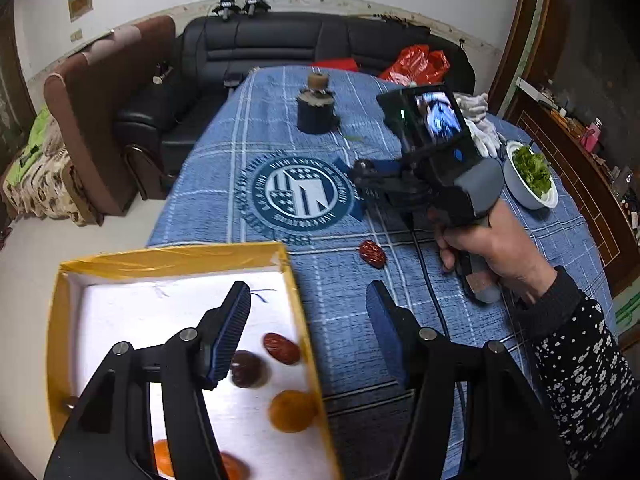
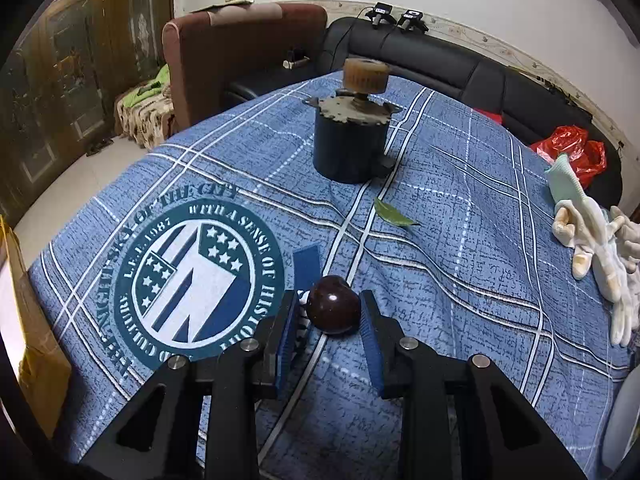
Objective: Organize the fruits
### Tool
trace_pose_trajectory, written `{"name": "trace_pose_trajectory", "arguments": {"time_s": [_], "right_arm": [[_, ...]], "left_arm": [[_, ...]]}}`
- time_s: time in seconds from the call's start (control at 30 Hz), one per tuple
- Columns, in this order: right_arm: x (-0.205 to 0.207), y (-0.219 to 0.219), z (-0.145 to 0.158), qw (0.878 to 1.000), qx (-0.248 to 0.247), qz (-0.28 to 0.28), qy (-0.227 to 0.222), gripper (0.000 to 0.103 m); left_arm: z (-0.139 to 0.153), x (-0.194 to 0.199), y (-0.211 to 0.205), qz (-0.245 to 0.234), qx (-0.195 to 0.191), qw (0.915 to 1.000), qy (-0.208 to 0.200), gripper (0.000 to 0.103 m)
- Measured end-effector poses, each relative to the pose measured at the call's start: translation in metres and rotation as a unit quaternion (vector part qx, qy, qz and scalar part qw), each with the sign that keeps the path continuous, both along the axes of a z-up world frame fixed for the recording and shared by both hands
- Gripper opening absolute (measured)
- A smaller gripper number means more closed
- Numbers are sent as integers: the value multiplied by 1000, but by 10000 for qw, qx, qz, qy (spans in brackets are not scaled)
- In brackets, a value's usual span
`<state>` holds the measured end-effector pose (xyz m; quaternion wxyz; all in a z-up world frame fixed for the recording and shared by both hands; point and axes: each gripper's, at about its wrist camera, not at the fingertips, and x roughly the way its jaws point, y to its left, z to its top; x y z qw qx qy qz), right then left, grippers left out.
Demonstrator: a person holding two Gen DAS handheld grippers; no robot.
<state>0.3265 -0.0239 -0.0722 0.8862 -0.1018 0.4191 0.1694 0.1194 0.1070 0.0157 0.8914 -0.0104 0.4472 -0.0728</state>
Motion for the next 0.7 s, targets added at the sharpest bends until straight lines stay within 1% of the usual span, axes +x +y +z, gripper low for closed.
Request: {"name": "trace_pose_trajectory", "arguments": {"time_s": [0.1,0.13,0.17,0.23,0.27,0.4,0.5,0.53,0.6,0.63,0.7], "right_arm": [[6,-11,0,9996,249,-134,36,29],[9,-12,0,9994,297,-150,59,31],[11,-11,-1,9993,319,-135,108,31],[14,-8,-3,9996,211,-136,125,30],[15,-9,-2,9994,243,-182,181,27],[15,-28,2,9973,563,-298,359,25],[1,-59,11,9911,1152,-419,510,25],[-10,-75,16,9864,1456,-471,597,25],[-29,-95,22,9788,1857,-477,717,25],[-44,-108,26,9730,2118,-466,794,25],[-67,-126,30,9630,2488,-515,901,25]], "left_arm": [[0,-2,-8,-17,58,10000,-13,59],[0,-1,-9,12,36,10000,0,59],[-1,1,-10,42,7,10000,26,59],[-2,4,-13,70,-37,9999,100,59],[-3,5,-14,71,-43,9999,112,59],[-6,10,-20,148,-64,9996,224,59],[-13,17,-29,216,-49,9993,314,59],[-17,20,-33,252,-35,9990,358,59],[-24,28,-43,312,-13,9987,412,59],[-26,33,-46,365,4,9984,425,59],[-35,47,-57,518,61,9976,463,59]]}}
